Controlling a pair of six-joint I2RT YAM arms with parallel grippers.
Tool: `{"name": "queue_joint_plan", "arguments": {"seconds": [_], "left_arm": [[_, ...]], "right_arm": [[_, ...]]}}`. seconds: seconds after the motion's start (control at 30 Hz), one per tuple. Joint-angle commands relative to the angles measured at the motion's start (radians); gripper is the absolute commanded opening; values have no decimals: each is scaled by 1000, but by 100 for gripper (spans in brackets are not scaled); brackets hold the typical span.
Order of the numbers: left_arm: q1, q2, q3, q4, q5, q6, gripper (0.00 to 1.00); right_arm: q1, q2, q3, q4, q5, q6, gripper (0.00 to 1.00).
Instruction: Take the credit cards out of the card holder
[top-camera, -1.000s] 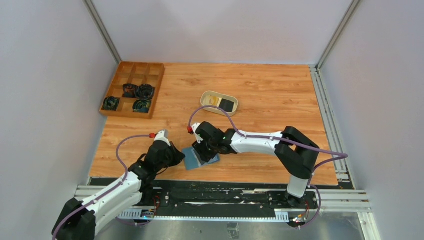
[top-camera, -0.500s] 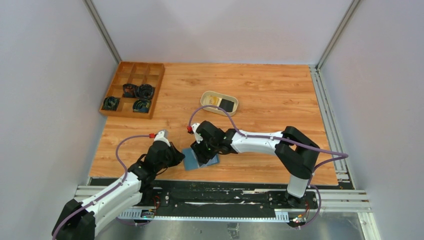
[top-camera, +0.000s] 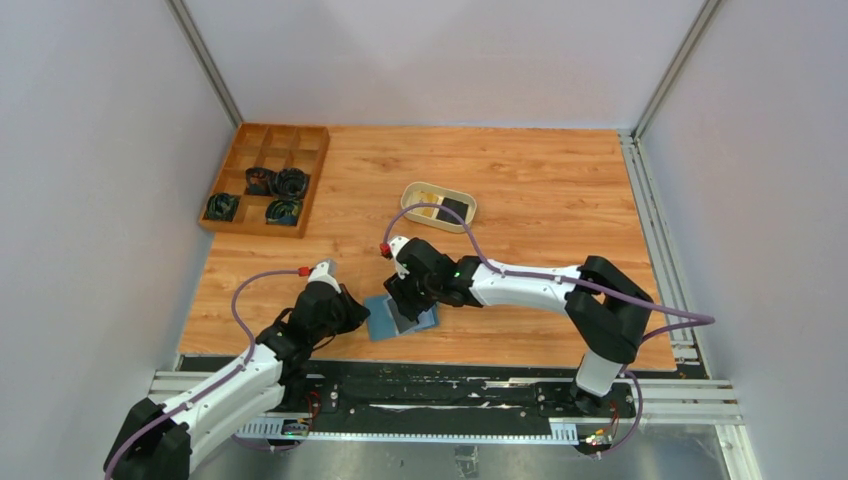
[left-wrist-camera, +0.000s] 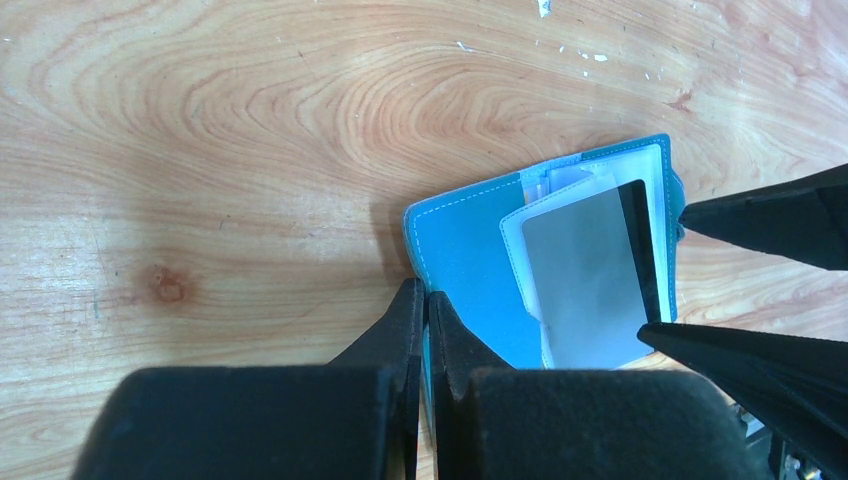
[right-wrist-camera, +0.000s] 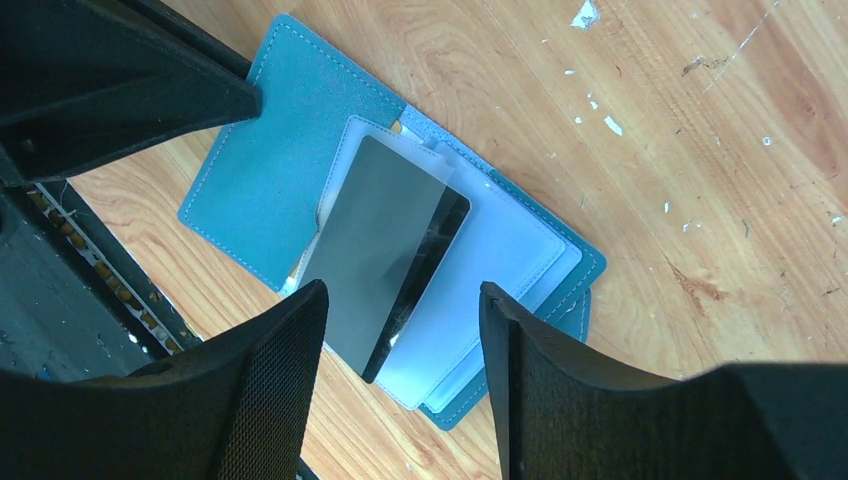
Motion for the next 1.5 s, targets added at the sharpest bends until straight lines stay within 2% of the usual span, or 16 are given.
{"name": "queue_joint_plan", "arguments": {"seconds": [0.0, 0.13, 0.33, 0.63, 1.27, 1.47], "left_arm": [[6, 10, -8, -20, -5, 19, 0], [6, 18, -6, -15, -3, 20, 0], [6, 19, -4, -15, -3, 22, 0], [6, 27, 1, -14, -7, 24, 0], [6, 48, -5, 0, -7, 22, 0], [6, 24, -4, -19, -13, 22, 0]], "right_arm": [[-16, -14, -17, -9, 7, 12, 62], [-20, 14, -17, 13, -88, 21, 58], [-36, 41, -31, 47, -131, 50, 52], [-106, 17, -100, 122, -135, 111, 50], [-110, 4, -140, 217, -264, 117, 43], [-117, -11, -155, 242, -283, 131, 35]]}}
